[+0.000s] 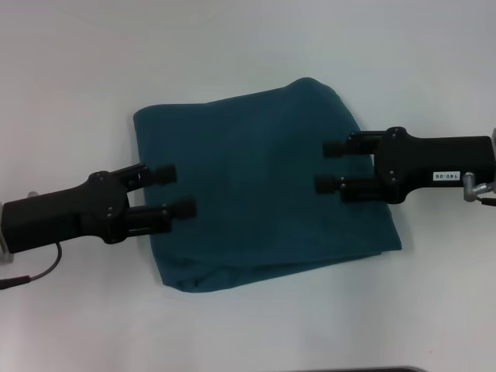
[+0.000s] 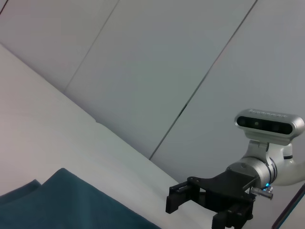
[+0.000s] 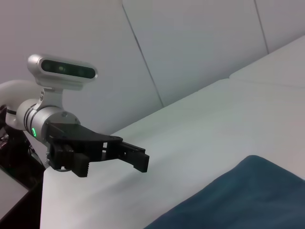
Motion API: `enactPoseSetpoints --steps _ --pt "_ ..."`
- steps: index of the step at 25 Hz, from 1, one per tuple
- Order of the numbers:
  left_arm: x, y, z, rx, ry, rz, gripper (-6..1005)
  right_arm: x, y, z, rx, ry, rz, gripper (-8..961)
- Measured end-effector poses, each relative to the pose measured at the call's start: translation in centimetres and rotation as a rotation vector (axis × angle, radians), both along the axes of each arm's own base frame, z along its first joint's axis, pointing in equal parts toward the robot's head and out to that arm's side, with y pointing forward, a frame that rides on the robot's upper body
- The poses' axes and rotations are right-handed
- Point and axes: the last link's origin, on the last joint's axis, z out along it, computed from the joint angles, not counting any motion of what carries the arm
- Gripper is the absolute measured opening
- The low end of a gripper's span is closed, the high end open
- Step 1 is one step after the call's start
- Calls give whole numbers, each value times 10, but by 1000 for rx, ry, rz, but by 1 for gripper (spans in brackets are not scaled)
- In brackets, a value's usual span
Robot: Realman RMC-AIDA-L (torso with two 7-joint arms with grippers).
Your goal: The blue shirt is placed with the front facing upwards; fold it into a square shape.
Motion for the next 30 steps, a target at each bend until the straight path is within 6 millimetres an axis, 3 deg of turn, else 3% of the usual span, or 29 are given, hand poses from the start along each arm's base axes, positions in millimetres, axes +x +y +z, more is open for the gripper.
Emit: enactPoseSetpoints --steps 17,30 --pt "2 12 -5 22 52 -14 904 -14 8 -6 -29 -16 50 753" --pt "5 16 -8 25 56 -13 904 -9 6 -4 -21 -12 31 748"
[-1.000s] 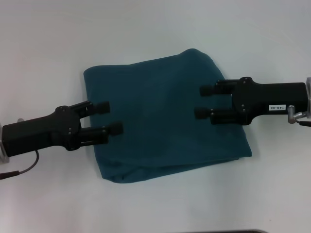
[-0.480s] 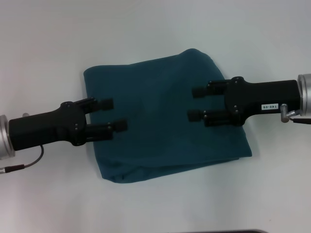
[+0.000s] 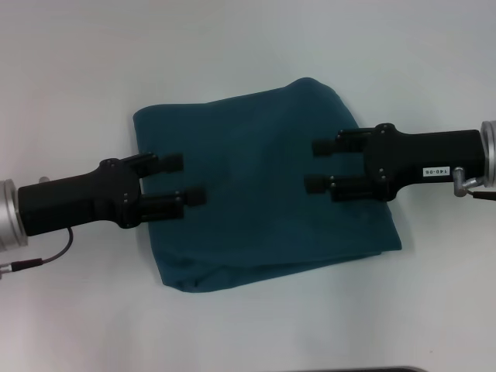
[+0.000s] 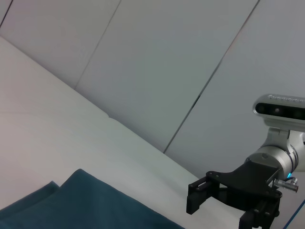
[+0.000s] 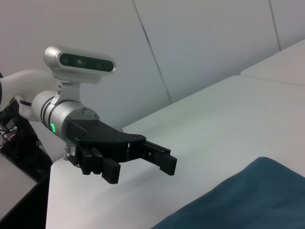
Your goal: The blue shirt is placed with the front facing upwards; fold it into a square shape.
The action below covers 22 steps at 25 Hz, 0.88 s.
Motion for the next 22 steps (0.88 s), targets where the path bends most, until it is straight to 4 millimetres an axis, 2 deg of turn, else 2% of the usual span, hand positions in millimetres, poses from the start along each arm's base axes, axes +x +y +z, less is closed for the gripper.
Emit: enactPoseSetpoints --steps 22 --pt "1 0 0 0 -1 0 905 -1 3 -1 15 -3 -5 748"
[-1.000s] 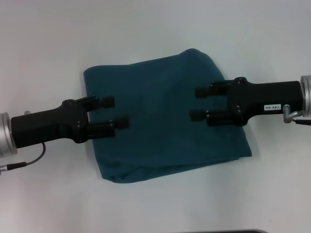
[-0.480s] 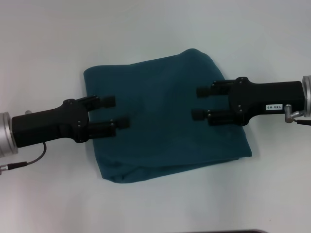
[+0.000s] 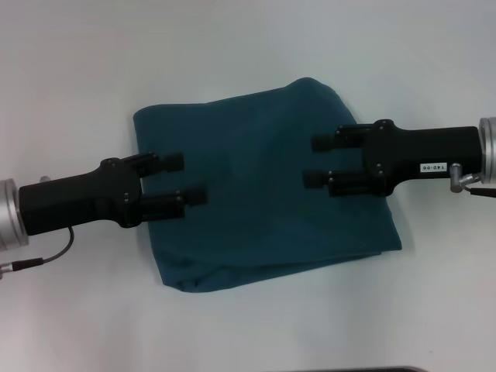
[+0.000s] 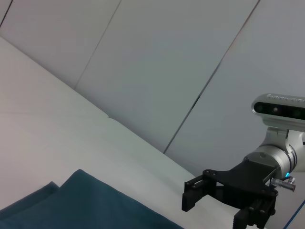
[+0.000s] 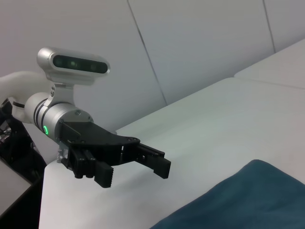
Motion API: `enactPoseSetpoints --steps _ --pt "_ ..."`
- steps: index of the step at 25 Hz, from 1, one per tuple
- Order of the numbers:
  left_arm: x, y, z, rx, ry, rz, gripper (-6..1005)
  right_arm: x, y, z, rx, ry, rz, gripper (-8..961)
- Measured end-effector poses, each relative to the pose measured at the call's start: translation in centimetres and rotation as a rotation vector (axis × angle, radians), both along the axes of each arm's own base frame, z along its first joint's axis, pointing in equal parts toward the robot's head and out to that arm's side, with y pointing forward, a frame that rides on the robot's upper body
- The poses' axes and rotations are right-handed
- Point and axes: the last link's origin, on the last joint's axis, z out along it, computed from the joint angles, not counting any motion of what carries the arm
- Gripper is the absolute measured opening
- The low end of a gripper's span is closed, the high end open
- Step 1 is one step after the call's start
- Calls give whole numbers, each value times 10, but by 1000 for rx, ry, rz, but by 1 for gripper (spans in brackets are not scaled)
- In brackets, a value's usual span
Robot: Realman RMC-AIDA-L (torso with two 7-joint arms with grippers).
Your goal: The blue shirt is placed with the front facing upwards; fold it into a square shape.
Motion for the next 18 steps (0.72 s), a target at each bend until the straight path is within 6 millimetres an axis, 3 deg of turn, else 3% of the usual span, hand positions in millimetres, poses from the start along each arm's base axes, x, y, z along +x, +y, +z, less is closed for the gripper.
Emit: enactPoseSetpoints --steps 18 --pt "-1 0 -1 -3 12 5 904 -1 1 0 2 -1 4 748"
